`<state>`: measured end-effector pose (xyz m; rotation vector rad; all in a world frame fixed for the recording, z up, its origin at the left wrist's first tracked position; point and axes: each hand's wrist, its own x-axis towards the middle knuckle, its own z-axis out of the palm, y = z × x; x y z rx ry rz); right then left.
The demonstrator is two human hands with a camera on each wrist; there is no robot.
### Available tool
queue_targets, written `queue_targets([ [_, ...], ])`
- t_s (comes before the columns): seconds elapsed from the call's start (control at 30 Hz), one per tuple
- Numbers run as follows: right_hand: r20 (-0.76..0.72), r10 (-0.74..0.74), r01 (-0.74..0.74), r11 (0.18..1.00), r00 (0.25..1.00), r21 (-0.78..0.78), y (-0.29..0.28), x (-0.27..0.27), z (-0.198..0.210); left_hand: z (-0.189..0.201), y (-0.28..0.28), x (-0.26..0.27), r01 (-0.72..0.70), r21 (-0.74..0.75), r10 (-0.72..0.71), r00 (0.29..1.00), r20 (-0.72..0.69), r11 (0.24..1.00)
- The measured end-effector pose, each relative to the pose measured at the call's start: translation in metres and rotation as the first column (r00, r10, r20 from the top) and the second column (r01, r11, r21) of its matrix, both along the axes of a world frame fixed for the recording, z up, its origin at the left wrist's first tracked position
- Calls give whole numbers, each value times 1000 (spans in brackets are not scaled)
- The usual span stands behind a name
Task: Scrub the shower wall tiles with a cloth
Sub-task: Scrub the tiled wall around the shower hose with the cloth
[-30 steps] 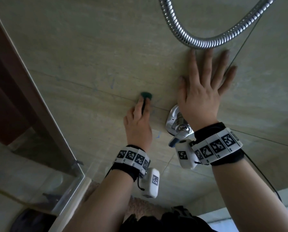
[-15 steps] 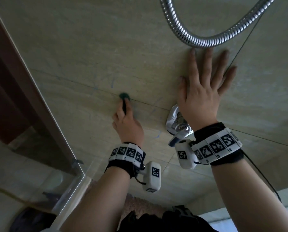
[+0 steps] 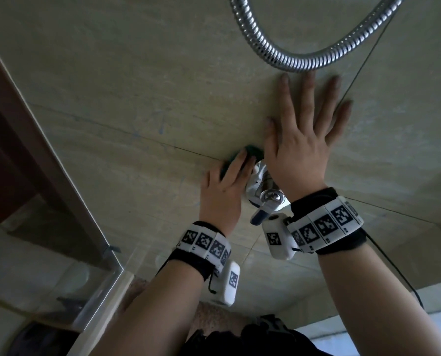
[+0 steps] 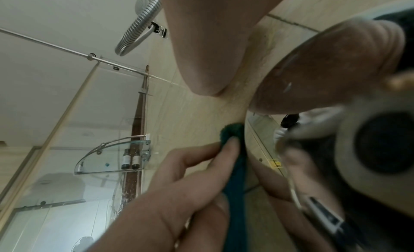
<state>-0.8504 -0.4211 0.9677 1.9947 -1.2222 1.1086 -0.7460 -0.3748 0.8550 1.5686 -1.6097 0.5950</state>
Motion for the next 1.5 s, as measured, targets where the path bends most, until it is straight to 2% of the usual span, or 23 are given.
queue_targets([
  [0.03, -2, -2, 2, 1000, 1000, -1, 0, 0, 0, 0, 0, 5, -37, -8, 36, 999, -31, 999],
  [0.13, 1, 7, -7, 1000, 1000, 3, 0, 0, 0, 4, 0, 6, -163, 2, 158, 954, -255, 987],
  [0.2, 5, 6, -6, 1000, 1000, -8, 0, 0, 0, 7, 0, -5, -161, 24, 159, 926, -342, 987],
  [0.27, 9, -2, 2, 1000, 1000, -24, 0, 1, 0, 6, -1, -15, -85, 2, 82, 947, -311, 996],
  [0.33, 8, -3, 3, 999, 1000, -35, -1, 1, -1, 2, -1, -14, -13, -15, 10, 985, -169, 1000],
  [0.4, 5, 4, -3, 999, 1000, -35, -1, 0, -1, -2, -1, -4, -26, -8, 25, 996, -88, 1000],
  [0.53, 7, 8, -8, 1000, 1000, -27, -1, 0, 0, -10, 1, 1, -147, 21, 146, 944, -296, 989],
  [0.6, 5, 3, -3, 999, 1000, -36, -1, 1, -1, -14, 2, -6, -131, 57, 143, 927, -346, 990],
  [0.67, 6, -2, 2, 999, 1000, -37, -2, 1, -1, -19, 3, -11, -63, 57, 77, 948, -309, 996],
  [0.73, 5, 4, -4, 1000, 1000, -29, -2, 1, -1, -22, 4, -8, -9, 41, 17, 978, -206, 999],
  [0.8, 3, 13, -13, 1000, 1000, -22, -2, 0, -1, -23, 5, 1, -32, 30, 36, 990, -136, 999],
  [0.93, 3, 11, -11, 1000, 1000, -28, -1, 0, -1, -25, 8, 5, -150, 60, 160, 945, -286, 987],
  [1.0, -1, 7, -7, 999, 1000, -33, -1, 0, -1, -23, 7, -5, -150, 84, 170, 923, -346, 985],
  [1.07, -2, 6, -6, 1000, 1000, -17, 0, 1, 0, -22, 7, -14, -111, 73, 129, 936, -326, 991],
  [1.17, -2, 26, -26, 1000, 1000, 11, 1, -1, 0, -23, 9, -14, -82, 65, 95, 970, -223, 994],
  [1.23, -6, 38, -38, 999, 999, 13, 1, -2, 1, -20, 12, -8, -141, 111, 168, 945, -281, 984],
  [1.33, -3, 56, -56, 998, 998, 27, 2, -1, 1, -11, 11, -6, -183, 228, 268, 863, -429, 956],
  [1.5, -12, 69, -68, 997, 998, 39, 3, 3, -1, -6, 11, -5, -165, 204, 240, 869, -432, 965],
])
